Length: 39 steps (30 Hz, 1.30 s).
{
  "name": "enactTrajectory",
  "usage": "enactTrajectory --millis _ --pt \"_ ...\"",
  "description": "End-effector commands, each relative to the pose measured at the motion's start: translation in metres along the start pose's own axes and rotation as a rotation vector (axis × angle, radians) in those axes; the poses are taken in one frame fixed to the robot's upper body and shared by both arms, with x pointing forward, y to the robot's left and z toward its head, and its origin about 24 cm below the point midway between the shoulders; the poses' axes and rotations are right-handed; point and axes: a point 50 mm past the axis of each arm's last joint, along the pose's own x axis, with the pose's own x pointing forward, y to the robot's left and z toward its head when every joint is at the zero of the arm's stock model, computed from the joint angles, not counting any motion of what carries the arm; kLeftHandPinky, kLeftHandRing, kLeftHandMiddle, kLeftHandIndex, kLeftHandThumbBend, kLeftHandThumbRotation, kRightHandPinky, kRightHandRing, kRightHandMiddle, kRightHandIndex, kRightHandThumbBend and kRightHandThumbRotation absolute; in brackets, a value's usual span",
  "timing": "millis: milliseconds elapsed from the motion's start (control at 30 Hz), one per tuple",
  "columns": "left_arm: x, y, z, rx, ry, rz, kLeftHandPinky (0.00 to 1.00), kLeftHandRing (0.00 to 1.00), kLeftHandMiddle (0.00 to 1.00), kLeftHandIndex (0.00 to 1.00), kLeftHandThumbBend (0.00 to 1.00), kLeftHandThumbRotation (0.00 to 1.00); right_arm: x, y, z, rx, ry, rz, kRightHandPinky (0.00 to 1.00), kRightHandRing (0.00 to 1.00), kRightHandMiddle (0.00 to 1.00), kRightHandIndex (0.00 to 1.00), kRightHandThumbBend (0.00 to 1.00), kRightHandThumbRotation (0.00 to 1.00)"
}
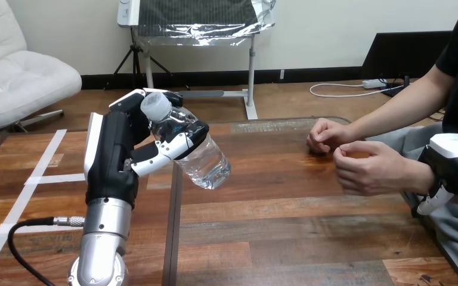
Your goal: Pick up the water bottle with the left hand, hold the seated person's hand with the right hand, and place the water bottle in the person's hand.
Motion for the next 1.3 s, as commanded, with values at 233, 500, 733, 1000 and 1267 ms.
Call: enactTrajectory --millis 233,500,733,1000,1267 --pt "0.024 -0.006 0.025 -0.02 -0.128 -0.016 0.44 0.43 0.46 0.51 0.6 0.0 -0.003 -0.041 0.008 0.066 -0.059 -0.187 0.15 0.24 0.34 0.35 0.69 0.0" --pt "0.026 -0.008 0.026 -0.023 -0.133 -0.02 0.44 0.42 0.46 0.51 0.6 0.0 -0.009 -0.057 0.016 0.08 -0.115 -0.258 0.12 0.2 0.29 0.32 0.7 0.0" --pt "0.027 -0.01 0.027 -0.026 -0.136 -0.023 0.43 0.42 0.46 0.51 0.61 0.0 -0.014 -0.064 0.019 0.081 -0.139 -0.277 0.11 0.19 0.27 0.31 0.7 0.0" --pt "0.028 -0.012 0.028 -0.027 -0.139 -0.022 0.42 0.42 0.45 0.51 0.61 0.0 -0.019 -0.071 0.024 0.089 -0.158 -0.312 0.11 0.18 0.27 0.3 0.71 0.0" --pt "0.028 -0.014 0.029 -0.029 -0.148 -0.024 0.41 0.41 0.45 0.51 0.6 0.0 -0.024 -0.074 0.027 0.08 -0.17 -0.331 0.11 0.19 0.28 0.3 0.72 0.0"
